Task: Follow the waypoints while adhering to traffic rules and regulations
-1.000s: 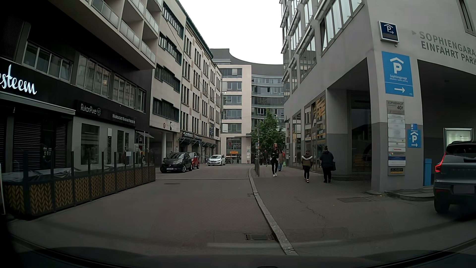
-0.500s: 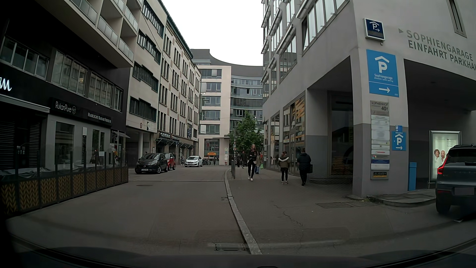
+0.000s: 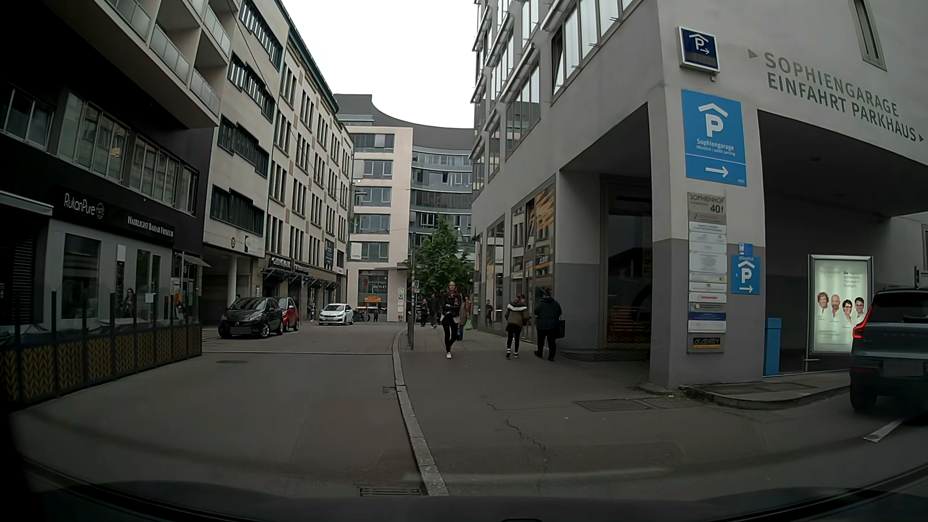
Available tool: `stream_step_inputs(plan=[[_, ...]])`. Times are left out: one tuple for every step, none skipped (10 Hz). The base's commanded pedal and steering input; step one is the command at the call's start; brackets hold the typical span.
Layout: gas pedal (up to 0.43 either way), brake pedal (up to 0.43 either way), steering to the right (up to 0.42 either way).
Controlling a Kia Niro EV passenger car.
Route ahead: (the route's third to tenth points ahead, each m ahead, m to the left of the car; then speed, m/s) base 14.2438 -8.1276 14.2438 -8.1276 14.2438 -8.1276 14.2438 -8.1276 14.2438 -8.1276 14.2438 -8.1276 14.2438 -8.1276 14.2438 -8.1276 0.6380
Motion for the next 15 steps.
stream_step_inputs(plan=[[0.0,0.183,0.711],[0.0,0.183,0.721],[0.0,0.177,0.727],[0.0,0.165,0.728],[0.0,0.146,0.728],[0.0,0.134,0.728],[0.0,0.14,0.728],[0.0,0.14,0.727],[0.0,0.14,0.726],[0.0,0.14,0.726],[0.0,0.122,0.726],[0.0,0.104,0.726],[0.0,0.091,0.726],[0.0,0.085,0.726],[0.0,0.073,0.725]])
